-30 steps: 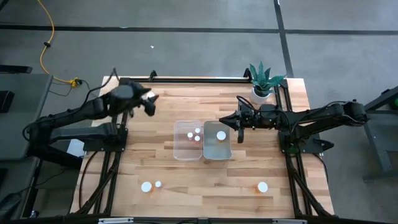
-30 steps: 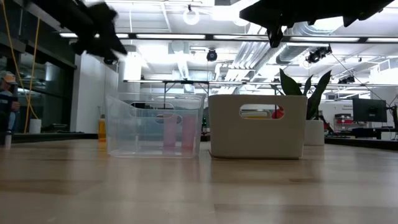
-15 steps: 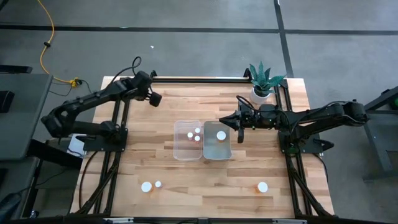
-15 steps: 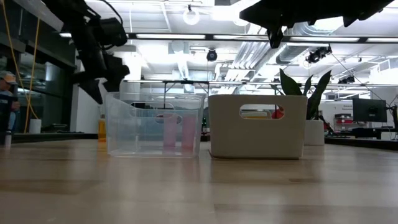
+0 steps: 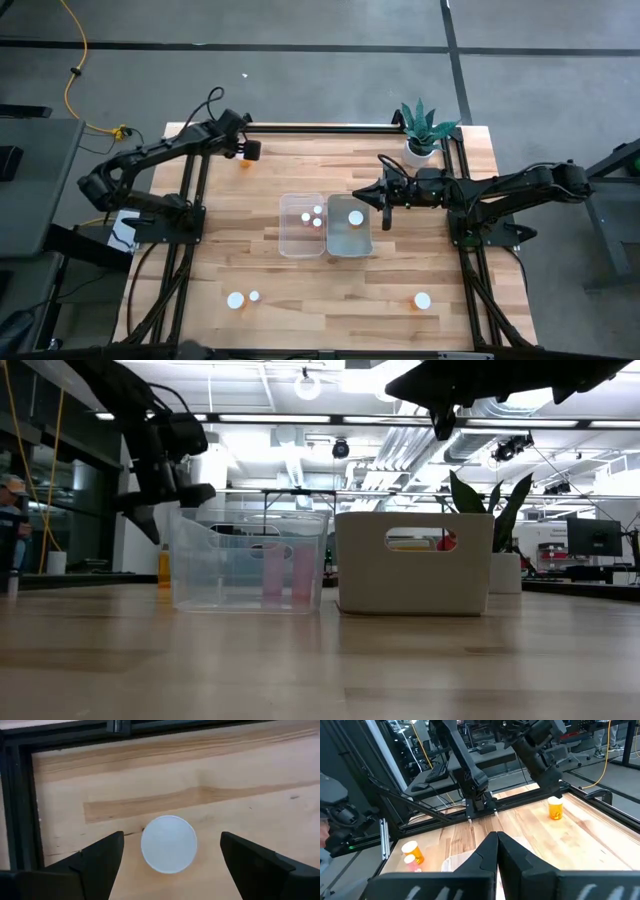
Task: Pick and place medicine bottles into bin by pill shape (circle, oval)
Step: Put the large orange pill bottle into the gray bin
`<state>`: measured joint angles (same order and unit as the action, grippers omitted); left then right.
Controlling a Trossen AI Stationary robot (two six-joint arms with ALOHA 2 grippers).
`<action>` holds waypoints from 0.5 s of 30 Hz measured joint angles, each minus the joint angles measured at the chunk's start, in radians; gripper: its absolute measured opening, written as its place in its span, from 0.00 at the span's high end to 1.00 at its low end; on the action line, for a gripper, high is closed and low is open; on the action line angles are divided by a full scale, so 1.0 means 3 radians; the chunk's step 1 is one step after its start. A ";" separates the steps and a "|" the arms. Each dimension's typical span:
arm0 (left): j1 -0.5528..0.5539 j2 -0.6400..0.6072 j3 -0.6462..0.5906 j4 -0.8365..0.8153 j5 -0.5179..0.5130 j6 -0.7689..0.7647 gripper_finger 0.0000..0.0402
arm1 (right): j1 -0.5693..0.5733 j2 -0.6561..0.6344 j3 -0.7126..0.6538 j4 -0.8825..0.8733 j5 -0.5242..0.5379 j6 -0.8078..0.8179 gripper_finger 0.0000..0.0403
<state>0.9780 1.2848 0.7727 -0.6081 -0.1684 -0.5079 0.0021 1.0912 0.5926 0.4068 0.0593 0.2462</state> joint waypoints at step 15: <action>0.0039 0.0397 -0.0001 0.0102 0.0123 -0.0264 0.20 | 0.0000 0.0000 0.0000 0.0000 0.0001 -0.0002 1.00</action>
<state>0.9897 1.4038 0.7723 -0.5776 -0.1314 -0.5871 0.0021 1.0912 0.5926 0.4068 0.0597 0.2458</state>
